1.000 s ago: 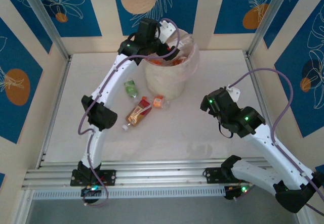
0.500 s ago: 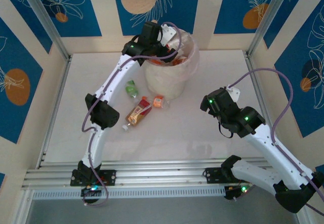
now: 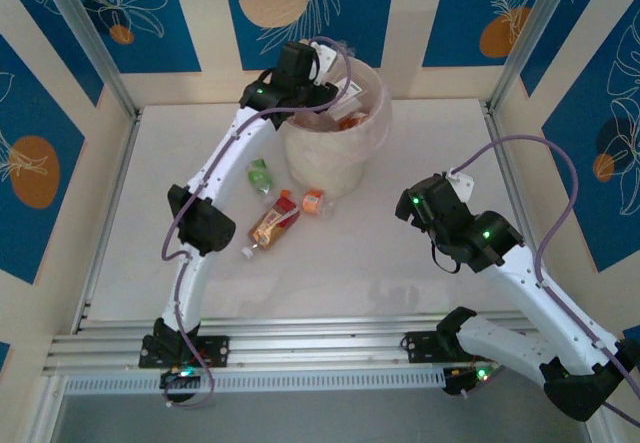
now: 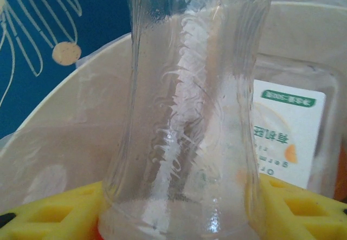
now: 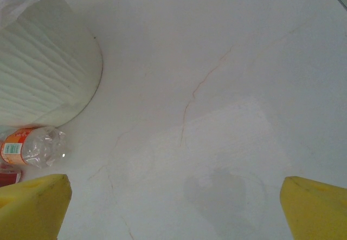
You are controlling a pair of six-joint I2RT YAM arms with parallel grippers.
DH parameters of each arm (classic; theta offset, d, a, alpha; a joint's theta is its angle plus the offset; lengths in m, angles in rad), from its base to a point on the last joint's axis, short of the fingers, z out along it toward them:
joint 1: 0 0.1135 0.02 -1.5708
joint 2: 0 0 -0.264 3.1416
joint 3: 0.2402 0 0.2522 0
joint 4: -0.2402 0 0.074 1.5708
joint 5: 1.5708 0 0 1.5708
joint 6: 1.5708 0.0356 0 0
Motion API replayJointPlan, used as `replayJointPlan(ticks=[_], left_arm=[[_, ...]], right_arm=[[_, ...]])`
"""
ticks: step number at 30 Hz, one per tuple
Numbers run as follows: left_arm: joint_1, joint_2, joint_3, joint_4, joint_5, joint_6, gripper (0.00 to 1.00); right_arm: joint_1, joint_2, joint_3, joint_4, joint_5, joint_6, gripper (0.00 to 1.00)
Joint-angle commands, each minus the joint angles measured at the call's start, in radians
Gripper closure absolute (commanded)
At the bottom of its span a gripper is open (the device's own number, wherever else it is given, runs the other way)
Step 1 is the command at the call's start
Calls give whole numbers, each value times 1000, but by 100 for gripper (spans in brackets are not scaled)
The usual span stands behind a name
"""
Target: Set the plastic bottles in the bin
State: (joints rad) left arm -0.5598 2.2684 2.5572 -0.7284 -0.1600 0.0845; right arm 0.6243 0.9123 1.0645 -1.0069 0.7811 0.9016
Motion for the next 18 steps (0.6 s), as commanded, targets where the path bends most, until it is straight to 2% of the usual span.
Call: replayJointPlan(ticks=[1, 3, 7, 9, 12, 14, 16, 18], left_arm=[[18, -88, -75, 49, -41, -104, 45], [19, -116, -151, 108, -45, -133, 44], [27, -121, -166, 93, -50, -180, 43], [30, -122, -166, 75, -48, -194, 35], [35, -133, -166, 61, -30, -210, 14], [40, -143, -164, 65, -16, -218, 5], [43, -158, -163, 74, 1, -227, 1], [46, -175, -162, 89, 15, -235, 1]], right_arm=[[-5, -15, -12, 7, 7, 24, 1], [-6, -15, -12, 10, 6, 23, 1], [-5, -16, -15, 4, 8, 23, 1], [-6, -16, -14, 1, 13, 23, 1], [-8, -16, -15, 5, 16, 20, 1], [-9, -15, -17, 13, 13, 16, 1], [-9, -14, -18, 20, 9, 14, 1], [-9, -12, -18, 21, 7, 15, 1]])
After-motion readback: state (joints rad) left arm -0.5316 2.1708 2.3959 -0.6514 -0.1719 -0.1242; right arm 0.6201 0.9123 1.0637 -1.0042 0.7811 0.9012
